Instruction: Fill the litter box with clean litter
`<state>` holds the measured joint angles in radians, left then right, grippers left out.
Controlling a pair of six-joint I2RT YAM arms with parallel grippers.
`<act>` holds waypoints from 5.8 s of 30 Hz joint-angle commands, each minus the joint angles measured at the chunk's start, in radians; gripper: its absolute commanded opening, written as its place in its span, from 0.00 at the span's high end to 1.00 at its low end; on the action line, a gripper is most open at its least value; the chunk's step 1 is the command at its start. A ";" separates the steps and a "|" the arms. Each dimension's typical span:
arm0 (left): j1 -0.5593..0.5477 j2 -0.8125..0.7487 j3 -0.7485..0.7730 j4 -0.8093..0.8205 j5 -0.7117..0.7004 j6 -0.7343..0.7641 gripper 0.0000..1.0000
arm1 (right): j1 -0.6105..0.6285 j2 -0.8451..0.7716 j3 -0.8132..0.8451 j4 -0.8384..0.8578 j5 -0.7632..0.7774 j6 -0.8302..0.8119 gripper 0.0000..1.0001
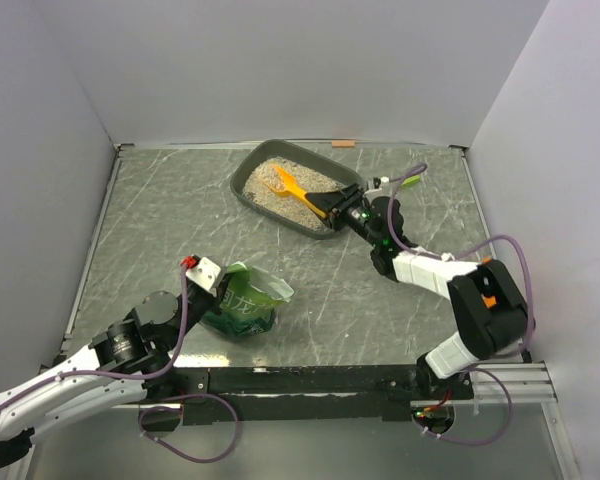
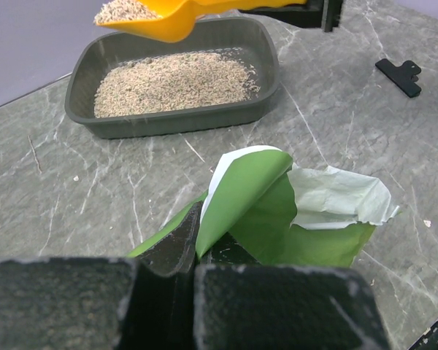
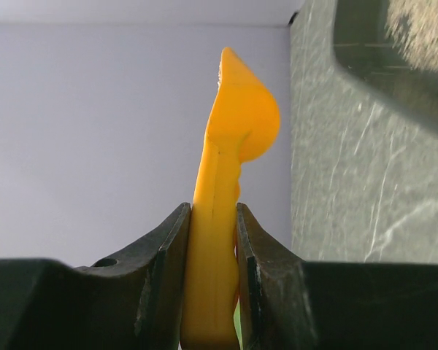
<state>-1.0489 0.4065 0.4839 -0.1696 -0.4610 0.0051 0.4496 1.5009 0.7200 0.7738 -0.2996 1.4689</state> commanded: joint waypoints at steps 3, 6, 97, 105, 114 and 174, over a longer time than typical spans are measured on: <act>-0.003 -0.011 0.005 0.074 -0.002 -0.016 0.99 | -0.067 0.087 0.136 0.101 -0.030 -0.087 1.00; -0.005 -0.012 0.004 0.074 -0.001 -0.016 0.99 | -0.083 0.087 0.170 -0.026 -0.013 -0.183 1.00; -0.003 0.002 0.022 0.047 0.018 -0.016 0.99 | 0.273 -0.427 0.536 -1.538 -0.248 -1.069 1.00; -0.005 0.043 0.027 0.051 0.068 -0.016 0.99 | 0.273 -0.234 0.573 -1.522 -0.360 -1.015 1.00; -0.007 0.063 0.032 0.048 0.079 -0.022 0.99 | 0.320 -0.002 0.680 -1.618 -0.227 -1.038 1.00; -0.010 0.038 0.010 0.062 0.088 0.016 0.99 | 0.328 -0.307 -0.169 -0.137 -0.463 -0.412 1.00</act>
<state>-1.0515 0.4610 0.4789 -0.1818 -0.4042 0.0082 0.7822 1.3025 0.5735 0.5156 -0.7513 1.0283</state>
